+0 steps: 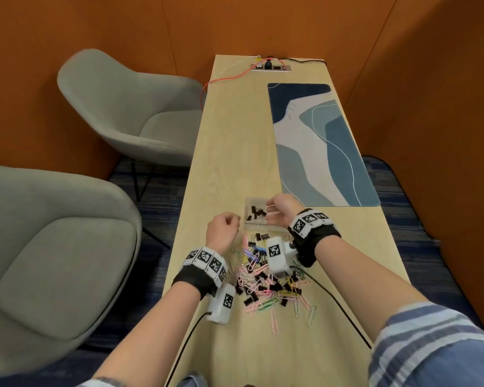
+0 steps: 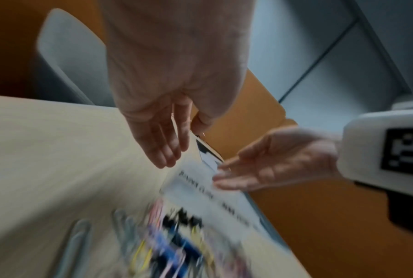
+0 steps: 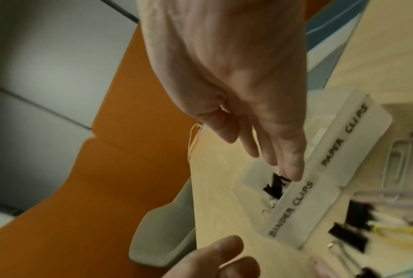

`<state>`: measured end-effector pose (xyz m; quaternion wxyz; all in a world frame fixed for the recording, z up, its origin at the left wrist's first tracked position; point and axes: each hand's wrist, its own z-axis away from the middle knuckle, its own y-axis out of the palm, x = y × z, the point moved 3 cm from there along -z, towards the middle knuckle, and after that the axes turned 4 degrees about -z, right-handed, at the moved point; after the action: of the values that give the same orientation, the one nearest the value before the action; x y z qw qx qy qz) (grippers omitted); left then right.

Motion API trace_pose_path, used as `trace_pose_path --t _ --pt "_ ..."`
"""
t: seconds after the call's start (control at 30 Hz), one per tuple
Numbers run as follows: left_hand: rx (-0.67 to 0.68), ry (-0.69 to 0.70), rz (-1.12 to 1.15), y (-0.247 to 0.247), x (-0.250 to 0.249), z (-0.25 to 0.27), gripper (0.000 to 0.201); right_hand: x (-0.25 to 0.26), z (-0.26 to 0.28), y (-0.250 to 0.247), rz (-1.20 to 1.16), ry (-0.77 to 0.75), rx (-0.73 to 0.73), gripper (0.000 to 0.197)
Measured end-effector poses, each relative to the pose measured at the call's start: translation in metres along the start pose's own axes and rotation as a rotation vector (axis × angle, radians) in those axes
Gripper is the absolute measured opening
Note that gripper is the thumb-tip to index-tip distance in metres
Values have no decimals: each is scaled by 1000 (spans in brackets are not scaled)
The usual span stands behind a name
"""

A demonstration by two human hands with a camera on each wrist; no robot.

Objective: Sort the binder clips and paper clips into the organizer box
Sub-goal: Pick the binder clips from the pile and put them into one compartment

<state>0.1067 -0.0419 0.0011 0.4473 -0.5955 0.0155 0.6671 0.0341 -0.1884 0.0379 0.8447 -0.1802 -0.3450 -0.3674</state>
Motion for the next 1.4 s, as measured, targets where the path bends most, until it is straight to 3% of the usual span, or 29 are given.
trace_pose_path --t 0.17,0.3,0.43,0.53,0.77,1.0,1.13,1.23,1.4 --pt "103 243 -413 32 6 19 15 -29 18 -16 465 -204 6 22" --pt "198 447 -737 53 4 18 37 -62 16 -13 1072 -501 -51 31" --pt "251 488 -853 61 1 13 46 -79 10 -5 1393 -725 -25 35" --pt "258 467 -844 60 1 12 45 -84 1 -5 1500 -730 -39 35" --pt "180 407 -732 59 15 13 23 -96 -5 -8 1304 -718 -133 26" --pt "149 366 -619 54 22 16 10 -93 -6 -14 1124 -696 -94 9" --pt "119 314 -539 51 22 17 8 -98 -6 -19 990 -641 -71 14" --pt "89 261 -448 48 21 15 15 -101 -6 -27 810 -588 -136 13" --pt "42 248 -434 42 17 5 9 -98 -4 -48 499 -525 -206 20"
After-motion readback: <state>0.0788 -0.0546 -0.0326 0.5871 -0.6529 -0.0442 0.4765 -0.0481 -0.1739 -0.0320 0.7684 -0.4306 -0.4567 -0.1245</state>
